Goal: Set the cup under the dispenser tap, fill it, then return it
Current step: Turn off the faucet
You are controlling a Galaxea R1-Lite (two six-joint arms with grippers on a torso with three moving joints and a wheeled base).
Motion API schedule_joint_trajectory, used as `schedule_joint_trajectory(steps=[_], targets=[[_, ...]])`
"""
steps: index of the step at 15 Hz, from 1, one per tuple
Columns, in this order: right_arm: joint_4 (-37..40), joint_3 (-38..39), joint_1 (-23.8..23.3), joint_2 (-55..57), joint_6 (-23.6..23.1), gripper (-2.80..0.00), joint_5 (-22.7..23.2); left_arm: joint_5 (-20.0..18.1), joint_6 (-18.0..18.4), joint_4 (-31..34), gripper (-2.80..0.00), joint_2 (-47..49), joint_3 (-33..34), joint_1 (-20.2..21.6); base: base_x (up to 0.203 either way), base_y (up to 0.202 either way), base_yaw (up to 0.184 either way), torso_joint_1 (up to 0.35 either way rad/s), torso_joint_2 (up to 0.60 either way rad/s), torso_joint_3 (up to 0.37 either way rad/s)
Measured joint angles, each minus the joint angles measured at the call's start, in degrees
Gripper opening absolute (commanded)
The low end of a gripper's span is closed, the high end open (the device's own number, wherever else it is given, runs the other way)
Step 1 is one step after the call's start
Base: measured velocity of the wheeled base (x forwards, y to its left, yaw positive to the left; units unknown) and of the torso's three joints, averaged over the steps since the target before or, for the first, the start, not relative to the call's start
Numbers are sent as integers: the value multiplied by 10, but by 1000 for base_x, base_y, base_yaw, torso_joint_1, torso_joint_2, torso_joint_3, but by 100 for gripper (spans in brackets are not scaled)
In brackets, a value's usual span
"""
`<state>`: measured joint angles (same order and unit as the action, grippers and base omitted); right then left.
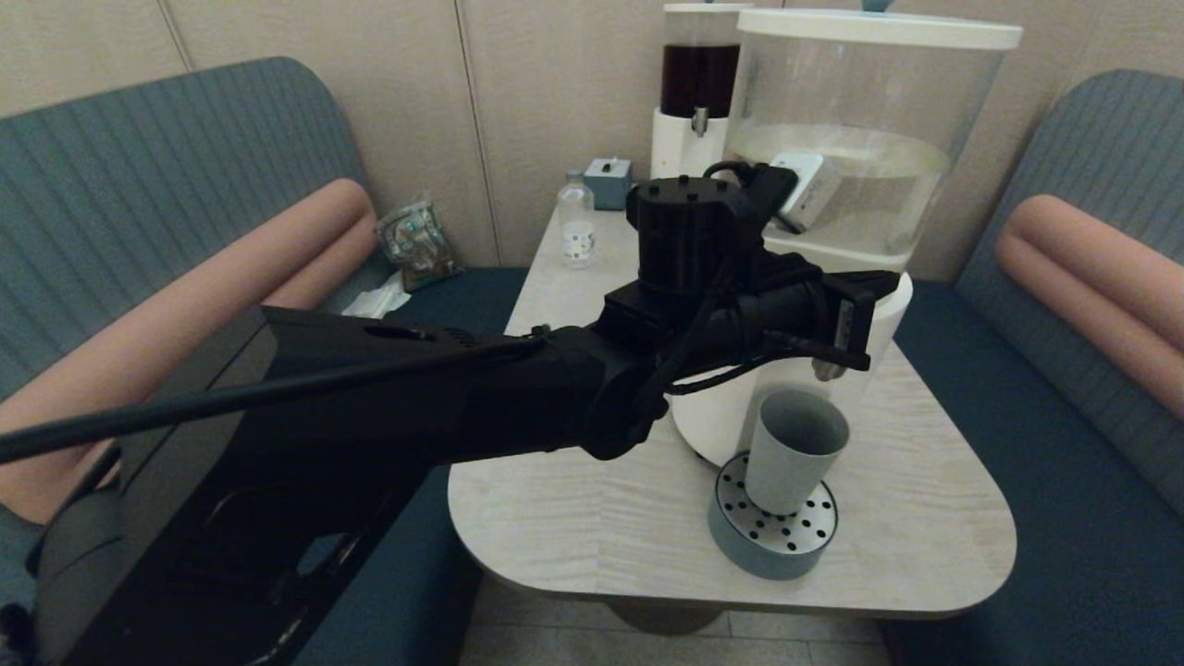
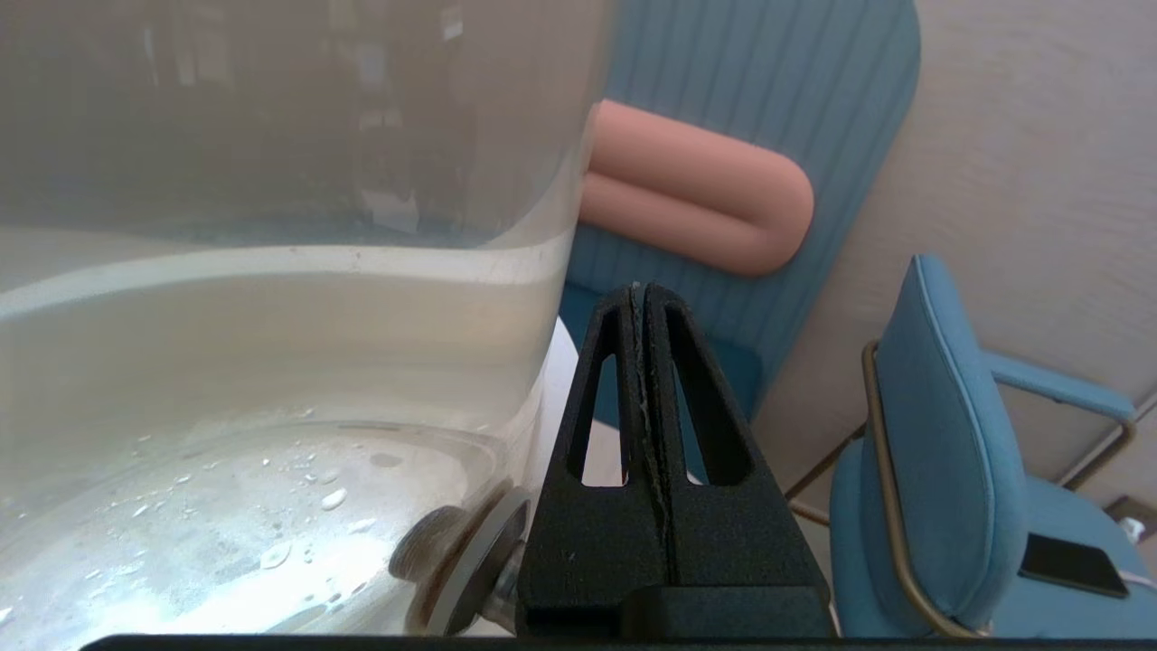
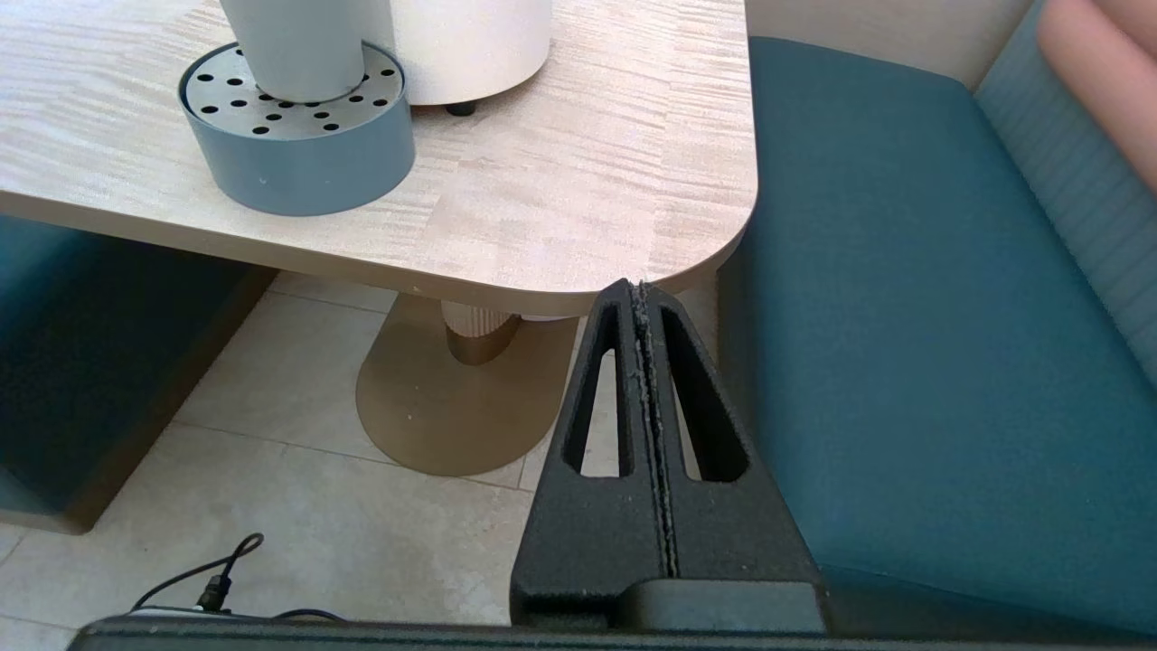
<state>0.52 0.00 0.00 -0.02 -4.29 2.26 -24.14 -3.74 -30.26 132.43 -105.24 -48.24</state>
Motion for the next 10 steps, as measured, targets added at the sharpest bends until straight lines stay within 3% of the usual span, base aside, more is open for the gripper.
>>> schedule_joint_trajectory(steps=[10], targets=[[0,0,0,0,0,-280,0,16,3,49,-280,-88,52,0,0,0,0,0,0,0]])
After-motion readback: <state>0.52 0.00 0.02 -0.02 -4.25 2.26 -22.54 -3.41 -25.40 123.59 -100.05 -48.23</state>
